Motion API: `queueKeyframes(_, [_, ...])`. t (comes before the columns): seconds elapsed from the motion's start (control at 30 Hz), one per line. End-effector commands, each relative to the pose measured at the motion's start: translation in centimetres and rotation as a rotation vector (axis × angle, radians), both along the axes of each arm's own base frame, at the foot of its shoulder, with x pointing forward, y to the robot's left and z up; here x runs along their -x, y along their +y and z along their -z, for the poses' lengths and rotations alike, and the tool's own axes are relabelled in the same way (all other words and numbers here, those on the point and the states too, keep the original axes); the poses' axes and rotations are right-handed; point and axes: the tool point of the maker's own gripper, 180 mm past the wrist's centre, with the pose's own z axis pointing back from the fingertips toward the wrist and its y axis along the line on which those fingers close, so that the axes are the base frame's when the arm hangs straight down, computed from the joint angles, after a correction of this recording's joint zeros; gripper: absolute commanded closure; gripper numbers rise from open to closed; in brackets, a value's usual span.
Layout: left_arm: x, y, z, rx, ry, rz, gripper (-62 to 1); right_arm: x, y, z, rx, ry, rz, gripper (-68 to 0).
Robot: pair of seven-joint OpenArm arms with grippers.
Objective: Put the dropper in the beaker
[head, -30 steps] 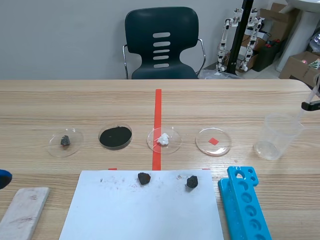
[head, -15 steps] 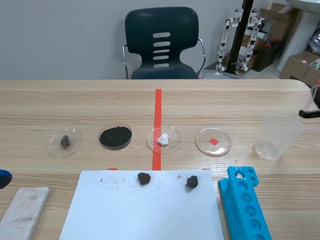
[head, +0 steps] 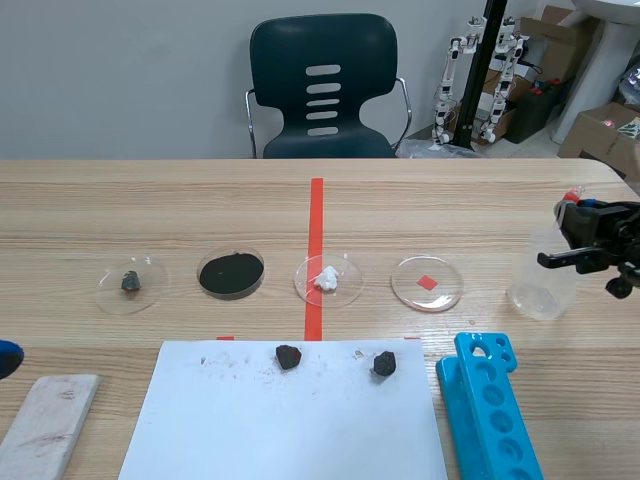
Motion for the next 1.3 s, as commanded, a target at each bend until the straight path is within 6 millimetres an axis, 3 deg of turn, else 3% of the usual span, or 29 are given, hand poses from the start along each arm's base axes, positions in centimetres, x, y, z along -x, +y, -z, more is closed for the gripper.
queueKeyframes(0.0, [-0.2, -0.3, -0.9, 0.036, -0.022, 0.004, -62.3, -0.8, 0.1, -1.7, -0.001, -0.054, -0.010, -1.0])
queueKeyframes(0.23, [-0.2, -0.3, -0.9, 0.036, -0.022, 0.004, -62.3, -0.6, 1.4, -1.0, -0.007, -0.038, -0.040, -1.0])
queueKeyframes(0.53, [-0.2, -0.3, -0.9, 0.036, -0.022, 0.004, -62.3, -0.6, 1.4, -1.0, -0.009, -0.041, -0.031, -2.2])
queueKeyframes(0.7, [-0.2, -0.3, -0.9, 0.036, -0.022, 0.004, -62.3, -0.6, 1.4, -1.0, -0.009, -0.040, -0.031, -15.5])
queueKeyframes(0.93, [-0.2, -0.3, -0.9, 0.036, -0.022, 0.004, -62.3, -0.5, 1.4, -0.9, -0.010, -0.037, -0.031, -42.4])
queueKeyframes(1.1, [-0.2, -0.3, -0.9, 0.036, -0.022, 0.004, -62.3, -0.2, 1.5, -0.6, -0.014, -0.036, -0.036, -48.9])
queueKeyframes(1.27, [-0.2, -0.3, -0.9, 0.036, -0.022, 0.004, -62.3, 0.2, 1.5, -0.4, -0.017, -0.036, -0.037, -49.0])
